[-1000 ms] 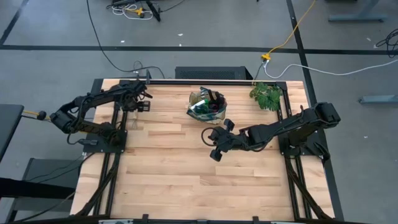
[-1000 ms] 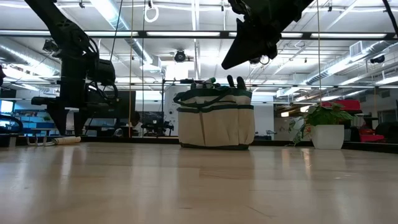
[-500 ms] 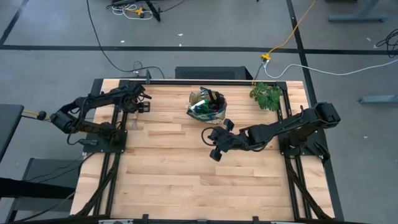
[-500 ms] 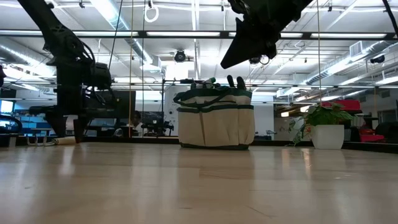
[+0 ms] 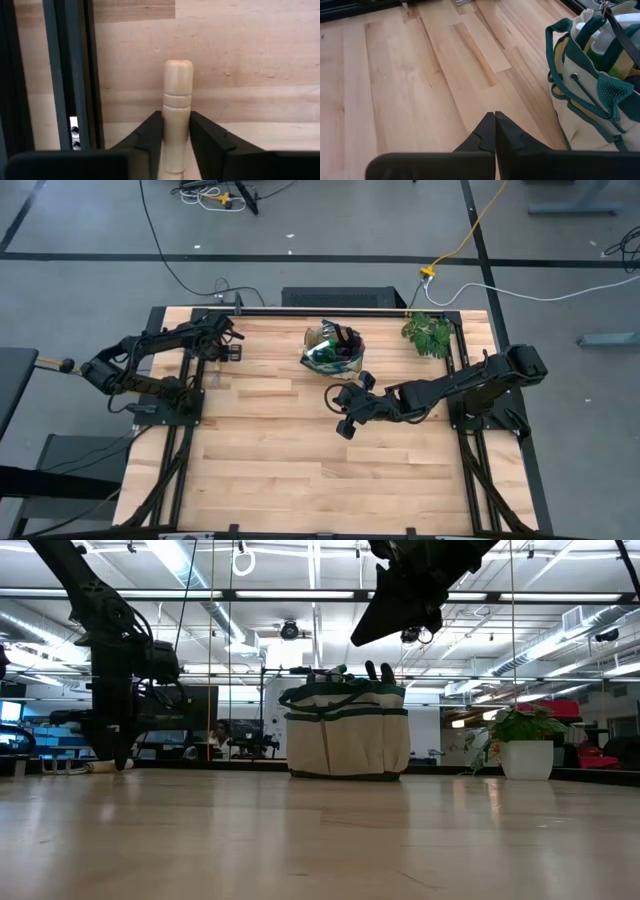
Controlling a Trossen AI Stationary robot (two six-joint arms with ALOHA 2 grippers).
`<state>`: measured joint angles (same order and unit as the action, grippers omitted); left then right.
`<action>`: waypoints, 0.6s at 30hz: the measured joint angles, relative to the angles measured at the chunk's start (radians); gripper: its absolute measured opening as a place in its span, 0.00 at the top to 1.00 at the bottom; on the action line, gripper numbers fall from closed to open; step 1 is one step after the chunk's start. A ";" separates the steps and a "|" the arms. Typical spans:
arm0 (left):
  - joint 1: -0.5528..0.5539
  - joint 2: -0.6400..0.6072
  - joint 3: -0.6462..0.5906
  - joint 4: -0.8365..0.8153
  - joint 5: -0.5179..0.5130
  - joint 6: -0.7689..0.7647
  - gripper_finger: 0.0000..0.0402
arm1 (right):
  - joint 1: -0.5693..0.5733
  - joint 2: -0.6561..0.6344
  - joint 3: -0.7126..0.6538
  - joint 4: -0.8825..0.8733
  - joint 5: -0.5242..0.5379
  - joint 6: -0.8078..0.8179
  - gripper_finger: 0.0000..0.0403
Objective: Pick & Place Garden tools in Gardening bag
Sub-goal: Put the hand cultivator into the tool bag
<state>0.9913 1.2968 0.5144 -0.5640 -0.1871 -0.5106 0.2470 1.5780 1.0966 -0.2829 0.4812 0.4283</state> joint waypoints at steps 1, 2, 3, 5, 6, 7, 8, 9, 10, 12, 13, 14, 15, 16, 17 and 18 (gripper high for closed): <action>0.000 0.000 0.000 0.001 -0.003 0.004 0.77 | 0.000 0.000 0.000 0.000 0.000 0.000 1.00; 0.000 0.000 0.000 0.003 -0.007 0.007 0.80 | 0.000 0.000 0.000 0.000 0.000 0.000 1.00; 0.000 0.000 0.000 0.005 -0.013 0.007 0.82 | 0.000 0.000 0.000 0.000 0.000 0.000 1.00; 0.000 0.000 0.000 0.009 -0.017 0.010 0.82 | 0.000 0.000 0.000 0.000 0.000 0.000 1.00; 0.000 0.000 0.000 0.013 -0.018 0.011 0.82 | 0.000 0.000 0.000 0.000 0.000 0.000 1.00; 0.000 0.000 0.000 0.018 -0.018 0.011 0.82 | 0.000 0.000 0.000 0.000 0.000 0.000 1.00; 0.000 0.000 0.000 0.020 -0.018 0.011 0.82 | 0.000 0.000 0.000 0.000 0.000 0.000 1.00; 0.000 0.000 0.000 0.021 -0.016 0.011 0.82 | 0.000 0.000 0.000 -0.001 0.000 0.000 1.00; 0.000 0.000 0.000 0.022 -0.007 0.012 0.82 | 0.000 0.000 0.000 -0.001 0.000 0.000 1.00; -0.002 -0.001 0.000 0.030 0.037 0.036 0.82 | 0.000 0.000 0.000 -0.001 0.000 0.000 1.00; -0.006 -0.002 0.000 0.036 0.062 0.048 0.82 | 0.000 0.000 0.000 -0.002 -0.001 0.000 1.00; -0.012 -0.002 0.000 0.041 0.083 0.051 0.82 | 0.000 0.000 0.000 -0.002 0.000 0.000 1.00; -0.020 -0.002 0.000 0.049 0.099 0.052 0.82 | 0.000 0.000 0.000 -0.002 0.000 0.000 1.00; -0.030 -0.002 0.000 0.066 0.109 0.052 0.82 | 0.000 0.000 0.000 -0.002 0.000 0.000 1.00; -0.041 -0.005 0.000 0.084 0.120 0.052 0.82 | 0.000 0.000 0.000 -0.002 0.000 0.000 1.00; -0.053 -0.012 0.000 0.103 0.134 0.052 0.82 | 0.000 0.000 0.000 -0.003 0.000 0.000 1.00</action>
<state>0.9386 1.2846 0.5144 -0.4614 -0.0528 -0.4583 0.2470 1.5780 1.0966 -0.2855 0.4808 0.4282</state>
